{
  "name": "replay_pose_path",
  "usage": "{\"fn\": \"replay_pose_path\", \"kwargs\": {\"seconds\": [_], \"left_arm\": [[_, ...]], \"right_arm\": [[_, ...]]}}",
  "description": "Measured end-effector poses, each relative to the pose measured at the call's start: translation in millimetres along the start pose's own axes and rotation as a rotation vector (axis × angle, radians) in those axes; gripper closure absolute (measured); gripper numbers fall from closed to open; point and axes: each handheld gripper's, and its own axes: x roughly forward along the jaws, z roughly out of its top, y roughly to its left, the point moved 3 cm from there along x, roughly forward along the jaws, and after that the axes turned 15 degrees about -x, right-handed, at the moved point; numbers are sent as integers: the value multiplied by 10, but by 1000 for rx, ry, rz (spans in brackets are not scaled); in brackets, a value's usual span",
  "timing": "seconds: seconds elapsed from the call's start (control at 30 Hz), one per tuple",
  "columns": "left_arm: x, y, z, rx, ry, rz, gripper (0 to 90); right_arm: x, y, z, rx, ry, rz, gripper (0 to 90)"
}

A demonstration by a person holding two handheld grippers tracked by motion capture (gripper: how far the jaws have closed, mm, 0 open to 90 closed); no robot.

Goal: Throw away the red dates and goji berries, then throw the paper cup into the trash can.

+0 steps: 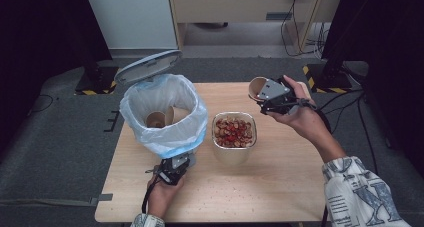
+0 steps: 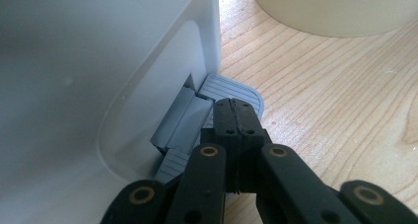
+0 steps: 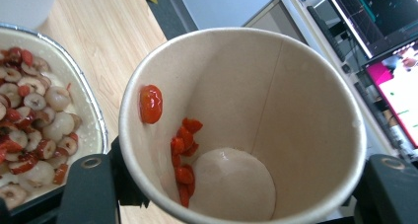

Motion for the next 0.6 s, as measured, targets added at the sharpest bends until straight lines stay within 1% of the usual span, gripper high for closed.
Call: {"fn": "replay_pose_path", "kwargs": {"seconds": [0.07, 0.1, 0.17, 0.2, 0.3, 0.37, 0.4, 0.43, 0.5, 0.53, 0.57, 0.6], "left_arm": [[0, 0, 0, 0, 0, 0, 900], [0, 0, 0, 1, 0, -1, 900], [0, 0, 0, 0, 0, 0, 900], [0, 0, 0, 0, 0, 0, 900], [0, 1, 0, -1, 0, -1, 900], [1, 1, -1, -1, -1, -2, 900], [1, 1, -1, -1, -1, -2, 900], [0, 0, 0, 0, -1, -1, 900], [0, 0, 0, -1, -1, -2, 900], [1, 0, 0, -1, -1, -2, 900], [1, 0, 0, -1, -1, -2, 900], [1, 1, 0, -3, -1, -2, 900]], "right_arm": [[-14, -16, -35, 34, -13, 5, 320], [-14, -16, -35, 34, -13, 5, 320], [-25, -32, -69, 52, -21, 6, 320], [-29, -35, -87, 69, -23, 6, 320], [-43, -42, -124, 82, -24, 7, 320], [-64, -43, -173, 104, -30, 9, 319], [-64, -43, -173, 104, -30, 9, 319], [-70, -37, -218, 118, -29, 8, 318], [-72, -31, -248, 127, -26, 9, 317], [-73, -17, -316, 152, -25, 7, 318], [-73, -17, -316, 152, -25, 7, 318], [-76, -7, -367, 176, -28, 13, 319]]}}
